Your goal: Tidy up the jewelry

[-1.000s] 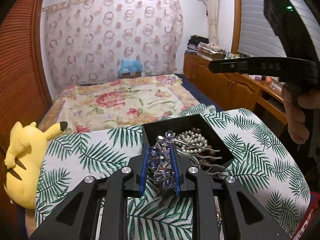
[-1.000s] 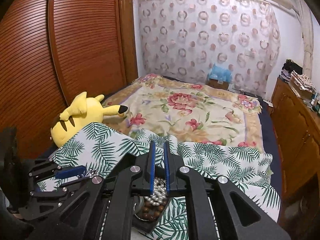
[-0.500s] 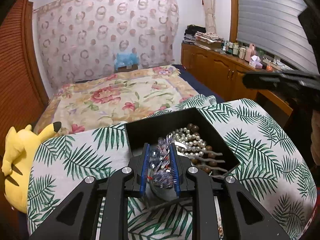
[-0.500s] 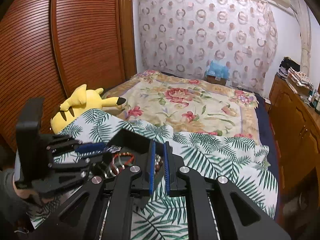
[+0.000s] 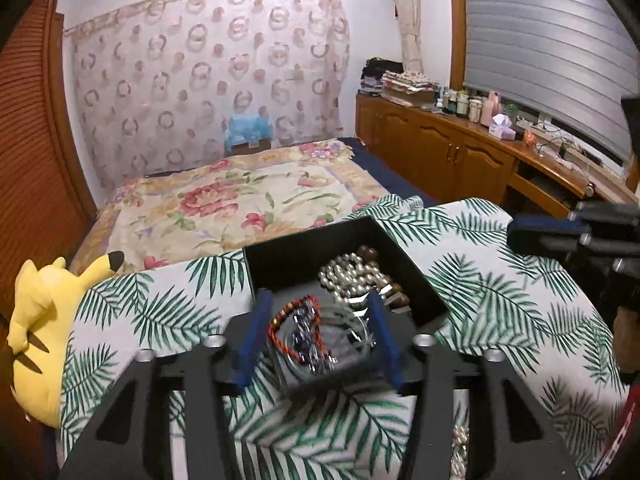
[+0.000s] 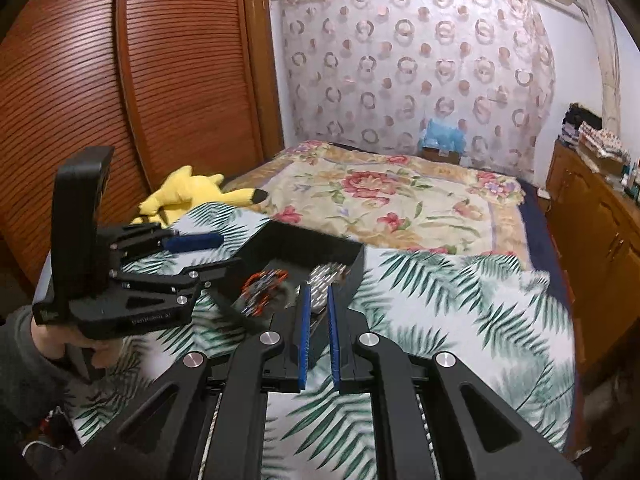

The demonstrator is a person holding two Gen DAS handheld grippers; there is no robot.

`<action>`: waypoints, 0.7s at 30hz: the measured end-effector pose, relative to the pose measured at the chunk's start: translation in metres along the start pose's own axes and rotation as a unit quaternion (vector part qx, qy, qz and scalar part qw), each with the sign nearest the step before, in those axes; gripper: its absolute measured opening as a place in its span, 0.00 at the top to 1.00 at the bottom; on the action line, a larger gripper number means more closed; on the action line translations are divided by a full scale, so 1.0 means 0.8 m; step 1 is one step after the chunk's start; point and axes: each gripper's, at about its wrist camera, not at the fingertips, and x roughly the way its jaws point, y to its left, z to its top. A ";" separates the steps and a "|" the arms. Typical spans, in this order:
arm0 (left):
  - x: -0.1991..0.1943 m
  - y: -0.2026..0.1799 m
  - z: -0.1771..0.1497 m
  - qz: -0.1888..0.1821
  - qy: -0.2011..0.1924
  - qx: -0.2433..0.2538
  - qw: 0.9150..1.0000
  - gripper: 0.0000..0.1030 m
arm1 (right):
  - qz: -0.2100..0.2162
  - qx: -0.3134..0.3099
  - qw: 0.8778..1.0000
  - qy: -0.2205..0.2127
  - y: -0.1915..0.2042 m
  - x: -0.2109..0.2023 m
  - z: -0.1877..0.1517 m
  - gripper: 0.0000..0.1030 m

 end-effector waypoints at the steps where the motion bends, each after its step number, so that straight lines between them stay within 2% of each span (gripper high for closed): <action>1: -0.007 -0.002 -0.004 -0.001 -0.003 0.001 1.000 0.37 | 0.001 0.001 1.000 0.000 0.003 -0.002 -0.007 0.91; 3: -0.020 -0.007 -0.014 -0.003 -0.010 0.005 1.000 0.20 | 0.002 0.004 1.000 0.001 0.010 -0.006 -0.025 0.91; 6: -0.036 -0.014 -0.031 -0.008 -0.011 0.006 1.000 0.11 | 0.001 0.004 1.000 0.010 0.020 -0.010 -0.055 0.90; 10: -0.045 -0.016 -0.054 -0.010 -0.001 -0.001 1.000 0.09 | -0.002 0.007 1.000 0.022 0.029 -0.018 -0.088 0.87; 12: -0.050 -0.018 -0.068 -0.015 0.004 -0.005 1.000 0.08 | -0.006 0.007 1.000 0.025 0.035 -0.024 -0.103 0.74; 21: -0.073 -0.016 -0.114 -0.010 0.025 -0.021 0.999 0.08 | 0.010 0.008 0.998 0.057 0.064 -0.026 -0.153 0.74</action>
